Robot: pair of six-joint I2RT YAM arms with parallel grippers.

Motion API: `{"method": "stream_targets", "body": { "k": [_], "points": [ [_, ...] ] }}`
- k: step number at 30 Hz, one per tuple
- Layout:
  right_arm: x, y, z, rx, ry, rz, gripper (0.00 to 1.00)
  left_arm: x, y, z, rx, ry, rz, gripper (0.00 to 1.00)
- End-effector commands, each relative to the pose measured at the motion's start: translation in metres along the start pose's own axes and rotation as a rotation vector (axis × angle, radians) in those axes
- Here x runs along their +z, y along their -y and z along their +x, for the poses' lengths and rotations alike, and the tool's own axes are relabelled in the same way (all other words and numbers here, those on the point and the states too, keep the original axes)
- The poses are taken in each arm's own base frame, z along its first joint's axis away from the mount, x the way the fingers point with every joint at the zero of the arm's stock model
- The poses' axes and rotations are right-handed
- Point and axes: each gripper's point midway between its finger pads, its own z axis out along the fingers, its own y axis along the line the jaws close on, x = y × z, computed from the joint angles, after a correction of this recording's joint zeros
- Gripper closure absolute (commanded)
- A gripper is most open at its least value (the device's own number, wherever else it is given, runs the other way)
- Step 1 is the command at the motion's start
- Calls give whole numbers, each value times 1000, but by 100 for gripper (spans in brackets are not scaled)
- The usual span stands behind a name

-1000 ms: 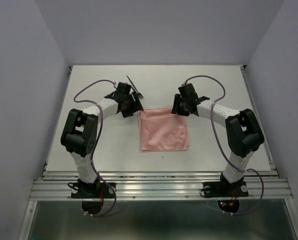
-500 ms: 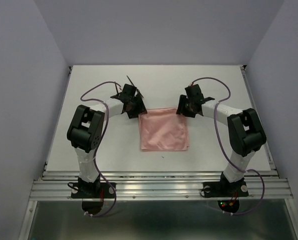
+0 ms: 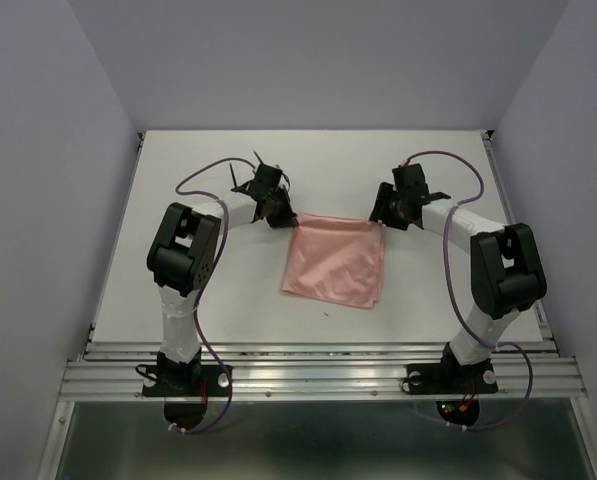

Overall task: Fold the napkin into a case and place the utensils inside
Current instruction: Smooth out the crumpled napkin.

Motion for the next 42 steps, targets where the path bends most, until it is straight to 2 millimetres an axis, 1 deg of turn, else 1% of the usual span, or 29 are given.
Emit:
{"method": "stream_targets", "body": {
  "k": [1,2,3,4,9,13,14,15,16,17,18,19,20,21,22,23,24,25,26,27,28,29,31,33,34,38,39,40,42],
  "points": [
    [-8,2,-11,-5,34,-31,42,-29,37,-15,37,61,161,100],
    [-3,7,-10,0,25,-18,41,-34,42,-18,36,73,201,100],
    [-2,3,-5,-5,1,-48,41,-35,44,-17,42,68,207,100],
    [0,3,-2,-6,-12,-52,41,-35,44,-18,48,66,208,100],
    [12,6,10,0,-53,-49,41,-25,39,-17,68,49,191,100],
    [14,16,11,45,-60,-57,42,-21,31,-9,68,21,163,100],
    [14,16,13,50,-63,-62,42,-21,30,-9,69,20,162,100],
    [14,20,11,66,-54,-63,42,-20,29,-8,69,17,158,100],
    [13,25,13,88,-59,-66,42,-19,28,-7,72,14,153,100],
    [12,23,13,90,-53,-81,42,-19,28,-7,75,13,152,100],
    [11,26,12,101,-49,-87,42,-18,27,-6,80,9,150,100],
    [9,27,20,111,-63,-109,42,-20,28,-8,95,9,151,94],
    [7,24,21,111,-59,-130,42,-22,29,-8,102,11,152,88],
    [1,19,14,111,-29,-157,42,-24,30,-10,110,19,155,81],
    [-2,17,14,110,-23,-169,42,-26,31,-12,117,28,153,74],
    [-4,18,17,108,-22,-173,42,-33,34,-16,132,46,159,60],
    [-8,17,13,104,-8,-179,42,-36,35,-20,141,62,151,54],
    [-10,16,11,103,3,-181,42,-43,40,-27,151,84,158,45],
    [-12,17,13,105,5,-180,42,-47,40,-29,162,88,148,43],
    [-13,20,9,112,19,-179,42,-49,40,-33,166,103,140,43],
    [-18,18,6,113,36,-185,42,-52,41,-36,172,114,138,39],
    [-20,18,4,115,45,-187,42,-56,45,-40,178,126,140,38],
    [-23,21,0,125,64,-181,42,-58,47,-44,186,139,138,38],
    [-27,21,-3,126,77,-180,42,-55,49,-46,191,135,143,39],
    [-28,24,-7,134,89,-172,42,-51,51,-46,193,131,143,40],
    [-27,28,-5,150,91,-151,43,-37,56,-45,200,109,138,43],
    [-27,33,-6,163,94,-144,44,-34,56,-45,201,104,132,44],
    [-26,35,-3,172,88,-136,45,-29,60,-45,212,103,133,45],
    [-25,39,-2,184,84,-128,45,-23,58,-43,218,89,113,45]
  ]
}}
